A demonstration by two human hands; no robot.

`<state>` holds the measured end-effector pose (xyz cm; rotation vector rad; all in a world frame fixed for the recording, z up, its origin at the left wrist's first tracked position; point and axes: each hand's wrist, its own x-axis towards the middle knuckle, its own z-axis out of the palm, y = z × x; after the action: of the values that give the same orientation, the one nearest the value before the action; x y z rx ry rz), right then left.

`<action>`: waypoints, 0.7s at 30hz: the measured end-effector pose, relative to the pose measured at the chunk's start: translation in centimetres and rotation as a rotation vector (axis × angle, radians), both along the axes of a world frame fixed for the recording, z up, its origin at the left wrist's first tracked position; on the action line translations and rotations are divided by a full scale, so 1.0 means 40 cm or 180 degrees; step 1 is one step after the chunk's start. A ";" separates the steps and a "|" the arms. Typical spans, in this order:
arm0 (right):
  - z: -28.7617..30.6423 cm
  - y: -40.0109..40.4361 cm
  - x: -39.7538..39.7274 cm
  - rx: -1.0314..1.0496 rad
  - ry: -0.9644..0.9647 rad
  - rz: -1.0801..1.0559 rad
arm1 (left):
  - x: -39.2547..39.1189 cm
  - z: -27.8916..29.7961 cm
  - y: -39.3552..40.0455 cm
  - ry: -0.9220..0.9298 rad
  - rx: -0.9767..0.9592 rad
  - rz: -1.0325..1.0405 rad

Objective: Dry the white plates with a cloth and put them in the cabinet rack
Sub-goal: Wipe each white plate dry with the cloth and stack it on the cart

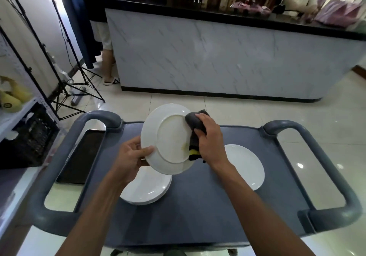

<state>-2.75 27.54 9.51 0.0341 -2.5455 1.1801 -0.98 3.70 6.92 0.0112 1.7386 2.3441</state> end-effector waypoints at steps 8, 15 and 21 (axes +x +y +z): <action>0.002 0.162 0.044 -0.0124 0.0047 -0.0213 | -0.020 0.015 0.137 0.0338 -0.0502 -0.0451; 0.005 0.316 0.068 -0.0112 0.0156 -0.0346 | -0.016 0.017 0.329 0.0603 -0.1049 -0.0464; -0.023 0.435 0.108 -0.0095 0.0082 -0.0422 | -0.016 0.002 0.492 0.1198 -0.2042 -0.0356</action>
<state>1.56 44.95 8.59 -0.1238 -2.4655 1.1586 -1.62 23.37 7.02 0.4525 2.5162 1.6861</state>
